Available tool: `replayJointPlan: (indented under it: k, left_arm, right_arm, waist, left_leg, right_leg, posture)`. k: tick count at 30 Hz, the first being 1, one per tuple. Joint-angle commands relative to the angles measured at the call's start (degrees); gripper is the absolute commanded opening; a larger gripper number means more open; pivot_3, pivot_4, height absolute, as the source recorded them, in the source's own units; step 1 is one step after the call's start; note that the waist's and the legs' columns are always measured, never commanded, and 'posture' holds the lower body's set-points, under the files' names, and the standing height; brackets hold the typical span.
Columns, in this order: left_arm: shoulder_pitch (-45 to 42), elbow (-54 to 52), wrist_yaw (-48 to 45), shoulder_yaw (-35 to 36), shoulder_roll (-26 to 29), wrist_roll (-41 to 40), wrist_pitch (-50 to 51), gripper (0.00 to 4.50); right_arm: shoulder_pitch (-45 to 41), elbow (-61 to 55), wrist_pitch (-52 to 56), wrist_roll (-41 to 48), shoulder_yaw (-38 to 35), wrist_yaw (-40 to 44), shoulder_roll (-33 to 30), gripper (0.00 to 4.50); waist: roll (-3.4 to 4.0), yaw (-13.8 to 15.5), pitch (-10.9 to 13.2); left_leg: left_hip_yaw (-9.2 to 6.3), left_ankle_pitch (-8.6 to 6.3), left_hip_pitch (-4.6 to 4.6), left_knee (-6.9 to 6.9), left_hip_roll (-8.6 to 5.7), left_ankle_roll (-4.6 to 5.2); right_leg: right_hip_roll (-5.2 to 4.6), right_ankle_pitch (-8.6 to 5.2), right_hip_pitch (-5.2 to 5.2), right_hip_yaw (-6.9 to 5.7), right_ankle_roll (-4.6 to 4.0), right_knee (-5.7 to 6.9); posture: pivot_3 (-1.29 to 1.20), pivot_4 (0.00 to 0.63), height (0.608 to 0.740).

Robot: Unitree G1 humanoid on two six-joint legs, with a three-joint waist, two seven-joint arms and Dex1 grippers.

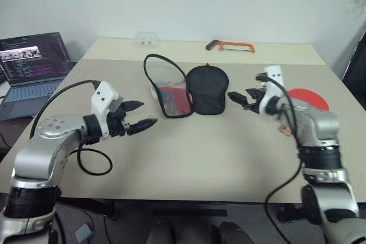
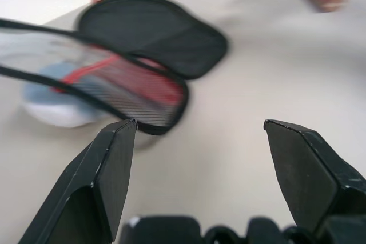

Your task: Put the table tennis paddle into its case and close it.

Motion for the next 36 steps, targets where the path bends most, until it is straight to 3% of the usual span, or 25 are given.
replayJointPlan:
  k: [1, 6, 20, 23, 34, 36]
  left_arm:
    - [1.3, -1.2, -0.4, 2.8, 1.8, -0.5, -1.4, 3.87]
    - [3.2, -3.0, 0.9, 3.2, 1.8, -0.8, -0.9, 3.87]
    - [6.5, -7.0, 4.7, 4.4, 1.2, -2.1, 0.8, 3.87]
    - [6.6, -6.9, 5.0, 4.4, 1.2, -2.2, 0.6, 3.92]
    - [5.7, -5.0, 5.6, 3.0, 1.3, -0.9, -1.1, 3.92]
    - [5.2, -4.5, 5.6, 2.7, 1.3, -0.7, -1.3, 3.92]
  right_arm:
    - [-3.4, 5.6, -2.1, -2.5, -1.9, -5.3, 2.8, 4.5]
    - [-5.5, 13.6, -5.3, -4.0, -2.1, -6.6, 6.7, 4.5]
    - [-8.8, 20.7, -10.0, -6.5, -0.5, -5.7, 11.9, 4.5]
    - [-9.0, 20.9, -9.9, -7.1, -0.3, -5.9, 12.9, 3.93]
    - [-9.1, 21.9, -11.4, -9.4, -0.8, -6.3, 12.3, 0.11]
    - [-9.0, 21.7, -11.5, -9.7, -0.7, -6.5, 11.8, 0.04]
  waist:
    - [0.0, 0.0, 0.0]
    - [0.0, -0.3, 0.0]
    - [0.01, -0.8, 0.0]
    - [0.01, -0.8, 0.0]
    - [0.01, -0.8, 0.0]
    - [0.02, -0.8, 0.0]
  left_leg:
    - [0.0, 0.0, -0.01, 0.0, 0.0, 0.0]
    - [0.05, -0.01, -0.01, -0.05, 0.01, 0.01]
    - [0.05, -0.01, -0.01, -0.11, 0.05, 0.01]
    - [0.04, -0.01, 0.0, -0.11, 0.05, 0.01]
    - [0.05, -0.01, -0.01, -0.15, 0.05, 0.01]
    - [0.05, -0.01, 0.0, -0.18, 0.06, 0.01]
  right_leg:
    - [0.0, 0.0, -0.02, 0.01, 0.0, 0.0]
    - [0.01, 0.0, -0.07, 0.04, -0.01, 0.0]
    - [0.04, -0.02, -0.11, 0.04, -0.04, 0.01]
    - [0.04, -0.02, -0.11, 0.04, -0.04, 0.02]
    - [0.04, -0.03, -0.14, 0.04, -0.06, 0.01]
    - [0.04, -0.04, -0.15, 0.04, -0.08, 0.01]
  posture:
    - [0.0, 0.15, 0.74]
    - [0.0, 0.15, 0.74]
    - [0.0, 0.15, 0.74]
    - [0.0, 0.15, 0.74]
    - [0.0, 0.15, 0.74]
    - [0.0, 0.15, 0.74]
